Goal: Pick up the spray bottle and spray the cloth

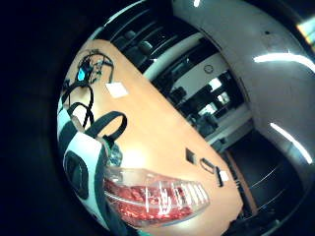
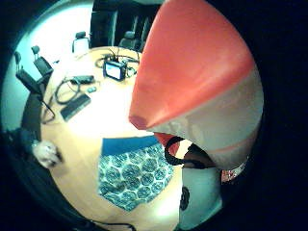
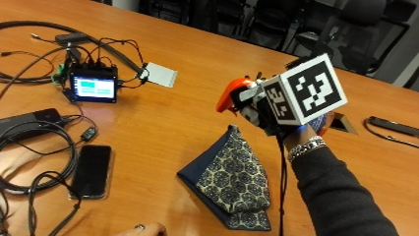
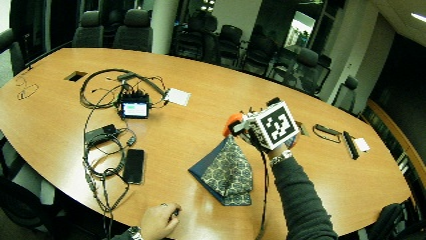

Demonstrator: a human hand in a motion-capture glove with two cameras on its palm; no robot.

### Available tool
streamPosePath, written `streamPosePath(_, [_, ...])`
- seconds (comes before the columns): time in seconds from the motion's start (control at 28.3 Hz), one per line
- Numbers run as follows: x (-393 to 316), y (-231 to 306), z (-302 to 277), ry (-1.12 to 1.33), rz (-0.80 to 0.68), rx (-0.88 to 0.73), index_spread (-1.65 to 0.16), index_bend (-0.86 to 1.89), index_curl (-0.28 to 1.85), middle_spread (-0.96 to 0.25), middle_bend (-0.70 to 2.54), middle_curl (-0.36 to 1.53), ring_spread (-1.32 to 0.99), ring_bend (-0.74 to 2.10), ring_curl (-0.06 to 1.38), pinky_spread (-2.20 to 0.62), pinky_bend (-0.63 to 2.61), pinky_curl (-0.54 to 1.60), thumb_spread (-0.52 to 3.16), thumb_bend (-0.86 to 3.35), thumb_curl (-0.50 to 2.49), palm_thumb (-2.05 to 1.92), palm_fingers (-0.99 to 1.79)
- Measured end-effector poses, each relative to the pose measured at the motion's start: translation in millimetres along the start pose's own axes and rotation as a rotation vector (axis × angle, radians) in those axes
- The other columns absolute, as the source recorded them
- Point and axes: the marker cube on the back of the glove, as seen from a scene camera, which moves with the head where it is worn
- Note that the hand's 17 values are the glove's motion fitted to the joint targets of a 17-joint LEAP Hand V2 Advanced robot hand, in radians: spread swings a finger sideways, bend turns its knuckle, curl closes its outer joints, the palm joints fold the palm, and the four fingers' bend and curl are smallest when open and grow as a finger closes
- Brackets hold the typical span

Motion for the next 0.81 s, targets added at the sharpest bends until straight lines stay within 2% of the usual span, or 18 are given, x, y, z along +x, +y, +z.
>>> streamPosePath(0.39, [-23, -43, -24, -0.527, 0.281, 0.148, -0.29, 0.2, 0.59, -0.22, 0.59, 0.52, -0.23, 0.71, 0.47, -0.34, 0.54, 0.42, 0.57, -0.03, 0.75, 0.87, 1.38])
streamPosePath(0.6, [-19, -33, 1, -0.75, 0.483, 0.191, -0.3, 0.19, 0.59, -0.22, 0.59, 0.52, -0.23, 0.7, 0.47, -0.34, 0.54, 0.42, 0.58, -0.03, 0.75, 0.87, 1.38])
streamPosePath(0.81, [-35, -20, 40, -0.888, 0.659, 0.17, -0.29, 0.19, 0.58, -0.22, 0.58, 0.52, -0.22, 0.7, 0.47, -0.34, 0.54, 0.42, 0.59, -0.03, 0.75, 0.87, 1.37])
